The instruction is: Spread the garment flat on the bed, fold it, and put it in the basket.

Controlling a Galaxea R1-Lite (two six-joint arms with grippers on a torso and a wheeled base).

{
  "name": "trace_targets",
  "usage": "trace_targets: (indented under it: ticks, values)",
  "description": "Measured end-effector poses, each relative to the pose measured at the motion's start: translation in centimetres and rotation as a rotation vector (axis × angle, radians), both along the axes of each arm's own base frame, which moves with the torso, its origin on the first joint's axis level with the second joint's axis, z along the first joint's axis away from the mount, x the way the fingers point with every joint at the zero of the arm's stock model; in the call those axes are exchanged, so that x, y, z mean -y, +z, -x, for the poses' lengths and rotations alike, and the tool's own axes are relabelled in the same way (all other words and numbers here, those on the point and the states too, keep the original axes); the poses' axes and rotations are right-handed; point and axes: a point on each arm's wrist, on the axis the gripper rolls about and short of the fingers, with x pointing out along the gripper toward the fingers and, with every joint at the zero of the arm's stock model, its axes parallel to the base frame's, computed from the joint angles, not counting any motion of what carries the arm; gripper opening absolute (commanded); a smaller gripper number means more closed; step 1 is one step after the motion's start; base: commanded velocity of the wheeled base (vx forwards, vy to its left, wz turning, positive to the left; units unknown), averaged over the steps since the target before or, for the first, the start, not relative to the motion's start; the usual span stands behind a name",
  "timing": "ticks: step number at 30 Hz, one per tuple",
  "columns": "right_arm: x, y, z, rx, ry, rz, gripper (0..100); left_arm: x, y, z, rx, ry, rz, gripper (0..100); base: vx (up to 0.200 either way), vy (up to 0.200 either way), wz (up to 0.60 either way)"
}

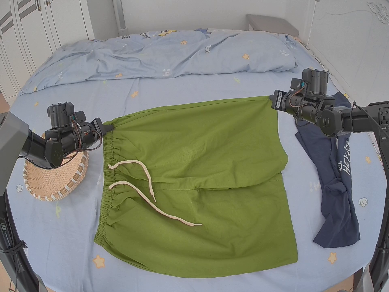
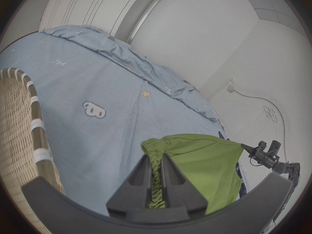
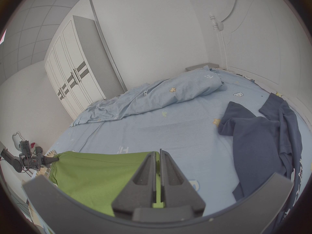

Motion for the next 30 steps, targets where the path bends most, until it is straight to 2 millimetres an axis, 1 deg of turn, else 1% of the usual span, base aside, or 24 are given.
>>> trace_targets:
  ticks: [4, 13, 23, 24, 26, 27, 30]
  values:
    - [-0.1, 0.3, -0.6, 0.013, 0.0, -0.003, 0, 0.0, 0.3, -0.4, 0.015, 0.002, -0.001, 0, 0.0, 0.0, 0.0]
    - [-0.5, 0.0, -1.6, 0.007, 0.001, 0.0, 0, 0.0, 0.6, -1.8, 0.044, 0.004, -0.002, 0, 0.0, 0.0, 0.0]
    - [-0.4, -0.6, -2.7, 0.003, -0.002, 0.001, 0, -0.1, -0.5, -2.9, 0.036, 0.003, -0.002, 0, 0.0, 0.0, 0.0]
    - [-0.4, -0.7, -2.8, 0.0, -0.003, 0.002, 100, -0.1, -0.6, -2.9, 0.034, 0.003, -0.002, 0, 0.0, 0.0, 0.0]
    - [-0.4, -0.8, -3.1, -0.009, -0.006, 0.004, 100, -0.1, -0.7, -3.0, 0.032, 0.005, -0.002, 0, 0.0, 0.0, 0.0]
    - [-0.4, -0.8, -3.2, -0.012, -0.008, 0.004, 100, -0.2, -0.7, -3.0, 0.03, 0.008, -0.002, 100, 0.0, 0.0, 0.0]
    - [-0.5, -1.1, -3.5, -0.025, -0.008, 0.004, 100, -0.3, -0.7, -3.1, 0.035, 0.009, -0.003, 100, 0.0, 0.0, 0.0]
